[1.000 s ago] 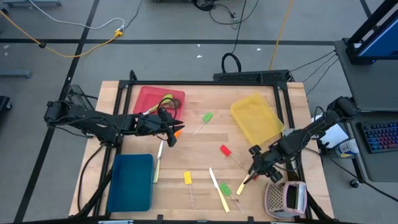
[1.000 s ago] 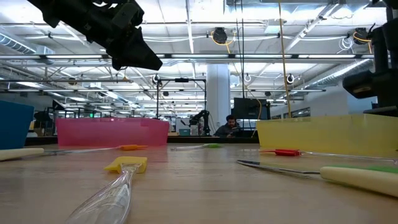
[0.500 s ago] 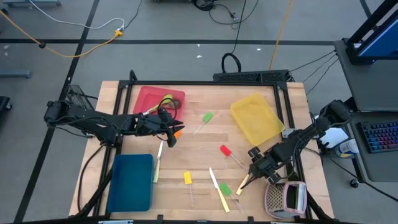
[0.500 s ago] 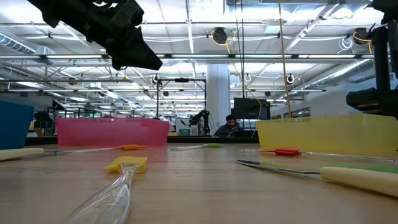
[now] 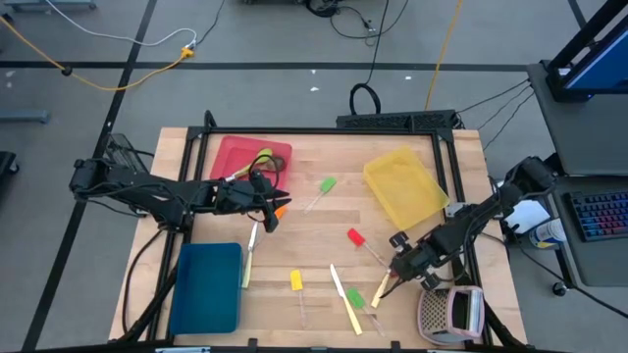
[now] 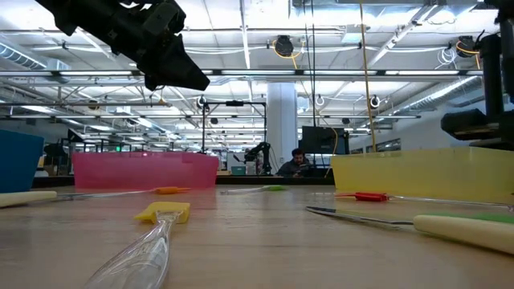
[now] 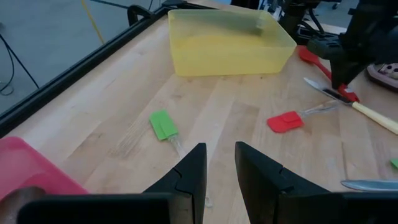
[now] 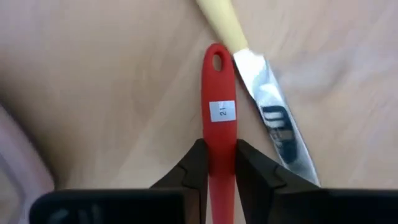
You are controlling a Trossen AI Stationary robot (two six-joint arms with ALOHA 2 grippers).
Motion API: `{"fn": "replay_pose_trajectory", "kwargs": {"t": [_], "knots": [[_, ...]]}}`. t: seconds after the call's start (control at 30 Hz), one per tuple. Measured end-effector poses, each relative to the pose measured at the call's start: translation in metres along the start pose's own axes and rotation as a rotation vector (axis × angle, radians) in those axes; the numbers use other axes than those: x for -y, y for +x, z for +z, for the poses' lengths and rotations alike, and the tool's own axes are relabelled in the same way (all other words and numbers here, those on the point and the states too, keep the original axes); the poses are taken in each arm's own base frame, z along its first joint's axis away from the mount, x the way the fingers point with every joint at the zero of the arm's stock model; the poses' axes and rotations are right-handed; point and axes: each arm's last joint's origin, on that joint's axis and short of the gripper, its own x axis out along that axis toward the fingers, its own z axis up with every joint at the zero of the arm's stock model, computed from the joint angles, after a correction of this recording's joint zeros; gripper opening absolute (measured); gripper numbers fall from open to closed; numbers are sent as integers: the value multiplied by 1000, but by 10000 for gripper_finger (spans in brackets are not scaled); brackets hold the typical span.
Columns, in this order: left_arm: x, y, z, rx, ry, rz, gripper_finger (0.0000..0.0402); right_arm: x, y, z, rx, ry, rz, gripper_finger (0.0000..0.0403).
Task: Pick & Place Kitchen Items
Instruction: Put the red serving spoon into the red bin
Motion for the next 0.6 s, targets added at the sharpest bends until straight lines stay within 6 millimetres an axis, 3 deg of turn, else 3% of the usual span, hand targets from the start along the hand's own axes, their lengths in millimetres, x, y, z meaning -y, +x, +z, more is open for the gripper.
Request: {"fn": "replay_pose_trajectory", "kwargs": {"t": [0.13,0.4,0.6], "knots": [[0,0,0,0,0,0,88,1,-12,14,193,-29,-71,46],[0,0,0,0,-23,-3,88,7,-45,51,634,-282,-363,56],[2,0,1,-2,-39,-52,88,27,-64,70,848,-210,-625,56]]}}
